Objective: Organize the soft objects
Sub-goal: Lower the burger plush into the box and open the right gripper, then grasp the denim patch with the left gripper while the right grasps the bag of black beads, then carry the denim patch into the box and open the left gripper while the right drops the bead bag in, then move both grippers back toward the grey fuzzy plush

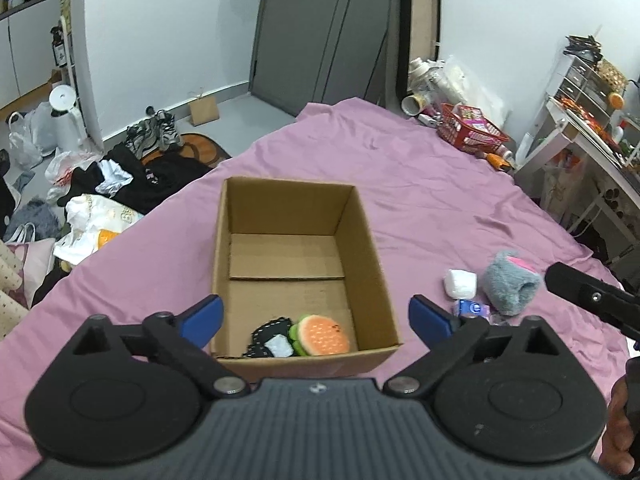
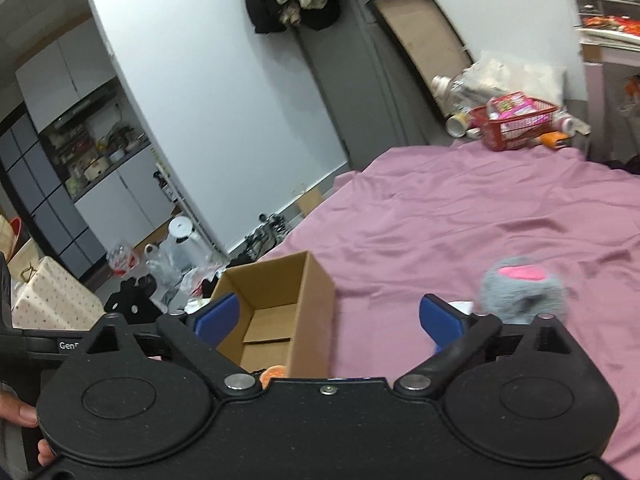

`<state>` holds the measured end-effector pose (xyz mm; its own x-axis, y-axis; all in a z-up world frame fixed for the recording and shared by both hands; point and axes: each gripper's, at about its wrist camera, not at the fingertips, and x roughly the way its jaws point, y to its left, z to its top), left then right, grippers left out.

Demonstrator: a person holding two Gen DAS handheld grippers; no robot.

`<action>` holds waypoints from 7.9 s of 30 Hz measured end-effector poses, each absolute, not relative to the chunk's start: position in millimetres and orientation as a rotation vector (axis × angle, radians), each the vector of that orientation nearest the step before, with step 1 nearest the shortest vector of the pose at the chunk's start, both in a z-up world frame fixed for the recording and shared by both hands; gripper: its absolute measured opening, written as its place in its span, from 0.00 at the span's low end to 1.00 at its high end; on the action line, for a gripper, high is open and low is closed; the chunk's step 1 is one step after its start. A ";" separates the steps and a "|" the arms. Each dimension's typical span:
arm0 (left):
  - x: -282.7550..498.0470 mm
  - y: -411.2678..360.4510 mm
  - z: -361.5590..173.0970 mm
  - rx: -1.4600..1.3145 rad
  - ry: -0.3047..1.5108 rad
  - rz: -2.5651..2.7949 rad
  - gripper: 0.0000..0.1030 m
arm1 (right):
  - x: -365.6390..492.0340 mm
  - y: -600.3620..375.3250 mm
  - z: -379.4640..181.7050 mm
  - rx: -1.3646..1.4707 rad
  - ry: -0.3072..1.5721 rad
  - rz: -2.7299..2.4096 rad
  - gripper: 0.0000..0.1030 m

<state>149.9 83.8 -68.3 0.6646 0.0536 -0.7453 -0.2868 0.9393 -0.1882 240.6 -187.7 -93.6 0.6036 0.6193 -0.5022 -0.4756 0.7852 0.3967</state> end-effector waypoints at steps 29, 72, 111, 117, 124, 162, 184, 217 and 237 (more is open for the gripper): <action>171.9 -9.2 -74.6 -0.186 0.892 -0.019 0.99 | 223.5 -297.6 -108.8 0.287 0.678 0.504 1.00; 246.0 -62.6 -214.4 -0.273 1.073 -0.323 0.60 | 262.7 -280.9 -197.3 0.255 0.929 0.378 0.78; 215.3 -33.3 -177.0 -0.339 0.887 -0.263 0.27 | 269.5 -272.4 -208.2 0.323 0.850 0.436 0.40; 201.2 -17.1 -147.9 -0.351 0.804 -0.227 0.27 | 264.7 -270.0 -194.2 0.322 0.814 0.448 0.40; 184.7 16.3 -122.7 -0.380 0.748 -0.155 0.27 | 255.3 -245.3 -168.5 0.324 0.759 0.502 0.40; 137.5 148.0 -112.8 -0.492 0.653 0.018 0.27 | 231.2 -107.2 -124.3 0.232 0.664 0.686 0.40; 155.0 148.4 -111.0 -0.412 0.759 0.170 0.60 | 244.9 -81.5 -136.6 0.238 0.736 0.747 0.58; 147.4 60.4 -69.0 -0.311 0.773 0.142 0.77 | 223.2 -220.4 -99.2 0.321 0.616 0.589 0.93; 185.5 2.7 -77.6 -0.246 0.796 0.020 0.77 | 237.3 -276.2 -122.3 0.337 0.644 0.468 0.97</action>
